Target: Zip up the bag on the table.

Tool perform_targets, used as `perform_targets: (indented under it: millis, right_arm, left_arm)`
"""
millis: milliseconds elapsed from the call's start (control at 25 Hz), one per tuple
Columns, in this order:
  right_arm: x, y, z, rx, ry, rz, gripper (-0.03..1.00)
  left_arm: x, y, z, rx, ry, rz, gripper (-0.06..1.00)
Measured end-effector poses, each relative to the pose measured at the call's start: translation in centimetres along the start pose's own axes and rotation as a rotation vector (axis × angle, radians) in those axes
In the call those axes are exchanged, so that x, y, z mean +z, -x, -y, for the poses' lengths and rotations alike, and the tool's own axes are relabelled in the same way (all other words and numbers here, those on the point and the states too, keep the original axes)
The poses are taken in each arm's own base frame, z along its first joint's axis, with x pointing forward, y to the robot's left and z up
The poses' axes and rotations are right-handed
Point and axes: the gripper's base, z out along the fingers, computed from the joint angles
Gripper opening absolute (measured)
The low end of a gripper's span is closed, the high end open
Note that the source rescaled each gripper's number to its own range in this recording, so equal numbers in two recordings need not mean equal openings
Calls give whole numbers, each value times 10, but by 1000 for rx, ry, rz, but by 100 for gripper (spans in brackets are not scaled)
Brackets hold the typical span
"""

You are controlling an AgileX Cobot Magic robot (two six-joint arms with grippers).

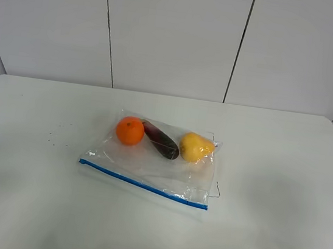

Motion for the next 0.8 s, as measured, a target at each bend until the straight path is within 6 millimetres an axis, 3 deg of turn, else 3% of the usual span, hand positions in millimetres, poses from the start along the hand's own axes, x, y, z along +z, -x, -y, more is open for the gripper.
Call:
perform_targets:
  millis: [800]
  right_arm:
    - [0,0,0,3,-3,0,100]
  left_arm:
    - [0,0,0,0,1,0,100]
